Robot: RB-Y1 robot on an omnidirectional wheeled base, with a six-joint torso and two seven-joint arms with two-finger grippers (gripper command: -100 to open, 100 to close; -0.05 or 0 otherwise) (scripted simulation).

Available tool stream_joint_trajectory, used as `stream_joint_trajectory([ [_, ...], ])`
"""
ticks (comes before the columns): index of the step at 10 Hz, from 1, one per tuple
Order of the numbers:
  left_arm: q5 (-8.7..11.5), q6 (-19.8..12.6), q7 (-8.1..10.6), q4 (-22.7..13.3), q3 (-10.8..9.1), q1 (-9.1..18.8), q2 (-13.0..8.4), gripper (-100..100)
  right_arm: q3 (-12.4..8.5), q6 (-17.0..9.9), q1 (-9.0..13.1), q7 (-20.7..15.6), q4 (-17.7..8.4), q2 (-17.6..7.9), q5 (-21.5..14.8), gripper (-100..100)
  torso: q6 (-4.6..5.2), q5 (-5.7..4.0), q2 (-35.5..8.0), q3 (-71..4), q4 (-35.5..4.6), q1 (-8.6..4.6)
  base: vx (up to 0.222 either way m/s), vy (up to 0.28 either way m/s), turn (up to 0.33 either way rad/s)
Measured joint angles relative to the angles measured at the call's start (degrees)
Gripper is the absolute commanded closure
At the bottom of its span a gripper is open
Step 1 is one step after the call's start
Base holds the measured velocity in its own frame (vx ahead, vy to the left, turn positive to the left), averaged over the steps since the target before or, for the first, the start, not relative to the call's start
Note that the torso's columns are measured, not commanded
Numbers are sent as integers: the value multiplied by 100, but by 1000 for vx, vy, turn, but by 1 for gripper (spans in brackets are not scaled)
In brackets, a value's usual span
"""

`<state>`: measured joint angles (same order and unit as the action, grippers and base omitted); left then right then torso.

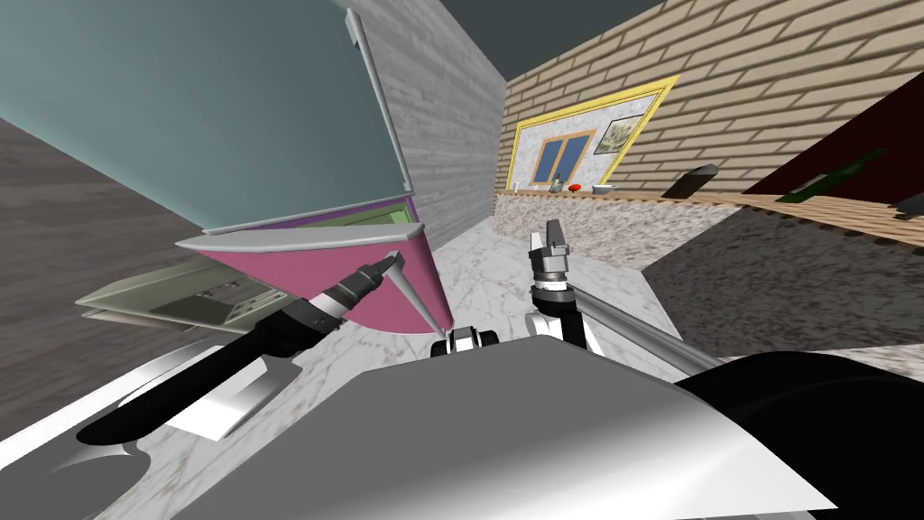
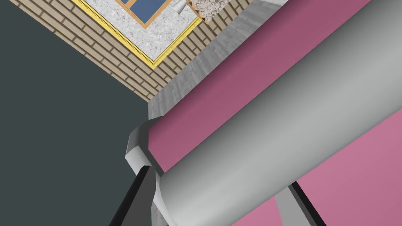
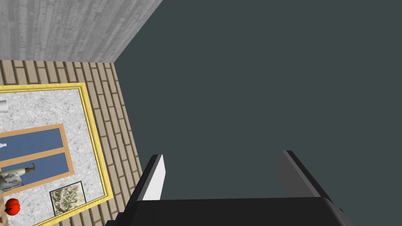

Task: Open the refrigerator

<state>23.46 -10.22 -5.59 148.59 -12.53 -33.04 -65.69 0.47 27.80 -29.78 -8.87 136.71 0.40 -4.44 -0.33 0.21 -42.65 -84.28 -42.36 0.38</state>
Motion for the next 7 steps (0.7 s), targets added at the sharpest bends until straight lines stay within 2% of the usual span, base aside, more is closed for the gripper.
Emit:
stream_joint_trajectory([
  [5,104,346,-46,-32,92,23,-283,100,0,0,0,0,0,0,0,0,7,-2,-24,23,11,-31,-211,142,-90],
  [6,116,431,-67,-27,106,8,-329,-100,0,0,0,0,0,0,0,0,15,-1,-37,33,17,-34,-92,66,91],
  [7,246,461,-31,-38,-13,32,-464,-100,0,0,-2,0,0,1,0,0,22,-18,15,-3,12,-65,42,-32,147],
])
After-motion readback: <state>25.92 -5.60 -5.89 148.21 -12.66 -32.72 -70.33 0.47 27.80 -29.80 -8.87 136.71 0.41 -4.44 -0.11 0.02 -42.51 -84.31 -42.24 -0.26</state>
